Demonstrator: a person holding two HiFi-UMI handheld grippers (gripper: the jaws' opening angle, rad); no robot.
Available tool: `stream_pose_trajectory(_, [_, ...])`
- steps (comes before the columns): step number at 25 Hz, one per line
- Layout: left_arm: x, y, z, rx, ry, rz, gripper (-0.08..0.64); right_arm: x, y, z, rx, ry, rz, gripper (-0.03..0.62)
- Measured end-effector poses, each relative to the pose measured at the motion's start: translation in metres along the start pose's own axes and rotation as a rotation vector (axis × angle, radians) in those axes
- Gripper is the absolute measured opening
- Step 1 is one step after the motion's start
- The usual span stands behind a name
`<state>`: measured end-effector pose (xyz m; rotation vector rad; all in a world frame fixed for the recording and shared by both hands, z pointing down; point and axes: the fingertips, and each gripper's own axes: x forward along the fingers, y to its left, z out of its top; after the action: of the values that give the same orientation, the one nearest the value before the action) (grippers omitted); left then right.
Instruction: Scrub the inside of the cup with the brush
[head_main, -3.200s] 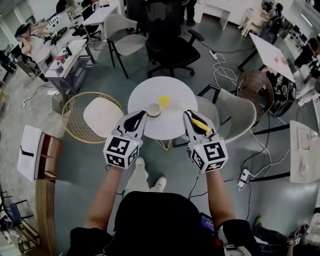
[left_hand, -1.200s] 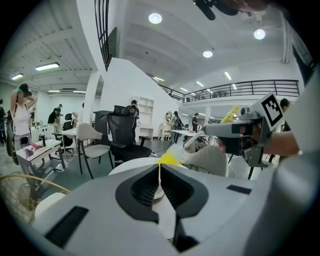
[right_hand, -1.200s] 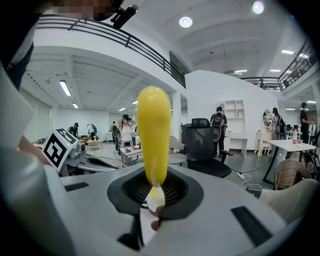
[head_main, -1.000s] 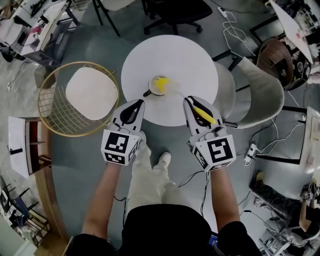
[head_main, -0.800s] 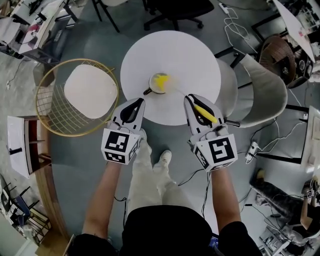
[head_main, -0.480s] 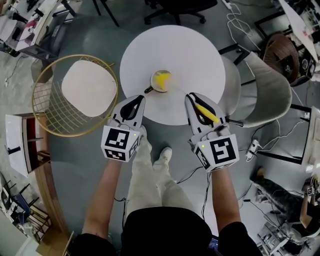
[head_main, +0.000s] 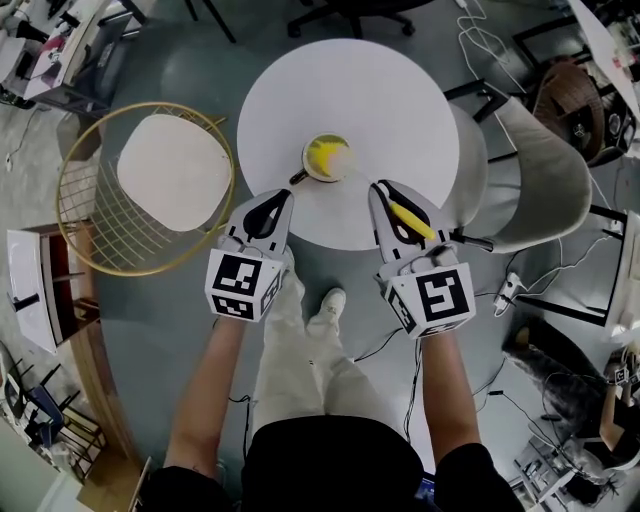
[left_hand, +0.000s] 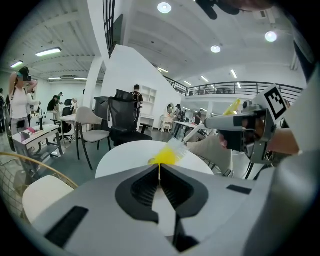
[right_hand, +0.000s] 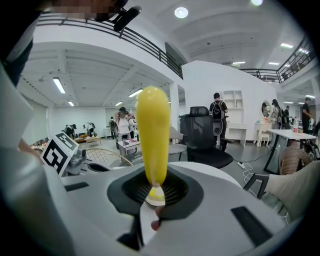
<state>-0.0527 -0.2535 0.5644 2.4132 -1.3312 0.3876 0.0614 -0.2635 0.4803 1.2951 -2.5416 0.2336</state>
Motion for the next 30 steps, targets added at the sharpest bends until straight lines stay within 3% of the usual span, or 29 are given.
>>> stream_pose_trajectory(30, [0.036,0.022,-0.035,-0.002,0.092,-0.007,0.023,0.031,-0.011,-0.031,0.026,0.059,0.003,0.049])
